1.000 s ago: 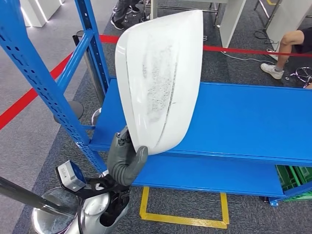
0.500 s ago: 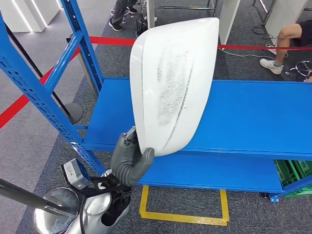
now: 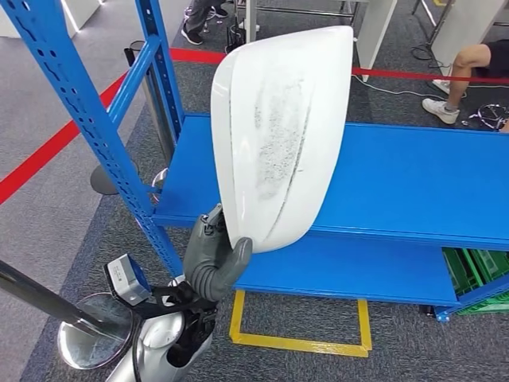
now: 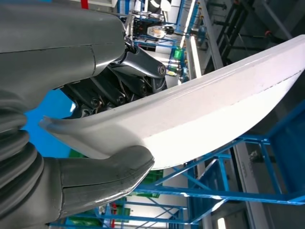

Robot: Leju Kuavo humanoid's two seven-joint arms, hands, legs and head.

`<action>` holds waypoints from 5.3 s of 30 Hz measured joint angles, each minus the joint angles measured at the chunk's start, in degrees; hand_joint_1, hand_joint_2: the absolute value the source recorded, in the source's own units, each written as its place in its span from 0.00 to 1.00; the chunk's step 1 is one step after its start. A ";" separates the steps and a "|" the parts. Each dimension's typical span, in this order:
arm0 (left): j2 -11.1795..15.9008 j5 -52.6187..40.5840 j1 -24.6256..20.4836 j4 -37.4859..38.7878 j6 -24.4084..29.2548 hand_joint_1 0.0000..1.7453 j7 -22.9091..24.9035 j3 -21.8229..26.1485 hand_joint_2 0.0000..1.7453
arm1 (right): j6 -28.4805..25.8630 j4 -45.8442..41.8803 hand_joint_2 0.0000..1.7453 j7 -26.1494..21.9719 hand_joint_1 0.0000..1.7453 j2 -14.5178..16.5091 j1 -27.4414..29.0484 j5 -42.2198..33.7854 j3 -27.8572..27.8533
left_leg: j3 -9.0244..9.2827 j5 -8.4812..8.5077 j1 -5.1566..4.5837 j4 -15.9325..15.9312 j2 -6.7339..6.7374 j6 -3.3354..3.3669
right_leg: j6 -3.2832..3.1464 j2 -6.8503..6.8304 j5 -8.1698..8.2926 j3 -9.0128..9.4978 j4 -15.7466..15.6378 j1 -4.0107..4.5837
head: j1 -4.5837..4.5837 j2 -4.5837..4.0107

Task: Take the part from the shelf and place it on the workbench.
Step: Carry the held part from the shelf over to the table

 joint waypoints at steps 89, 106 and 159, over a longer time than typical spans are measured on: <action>0.16 1.20 0.55 0.43 1.10 1.00 -1.02 0.50 1.00 | 0.57 0.01 1.00 -11.45 0.00 0.01 0.38 3.42 1.61 | 7.03 -3.58 -1.12 -3.21 0.46 0.65 | -0.90 -0.26 1.66 -9.36 5.68 0.47 | -0.34 0.00; 0.25 -0.62 1.63 0.43 9.51 1.00 0.58 1.82 1.00 | -1.15 0.02 1.00 -13.68 0.00 0.19 0.13 -1.24 -0.05 | -2.39 -9.59 -0.11 14.11 0.26 -2.90 | -3.09 0.39 6.16 0.43 -9.54 -0.53 | -0.57 0.00; 1.37 -6.83 3.54 -7.24 7.02 1.00 -4.48 2.50 1.00 | -0.94 0.00 1.00 -19.85 0.00 0.45 -0.10 1.70 1.51 | 4.55 -3.83 -0.63 -0.14 5.05 -1.59 | -2.75 -2.39 5.94 0.88 -9.58 0.79 | -0.31 0.00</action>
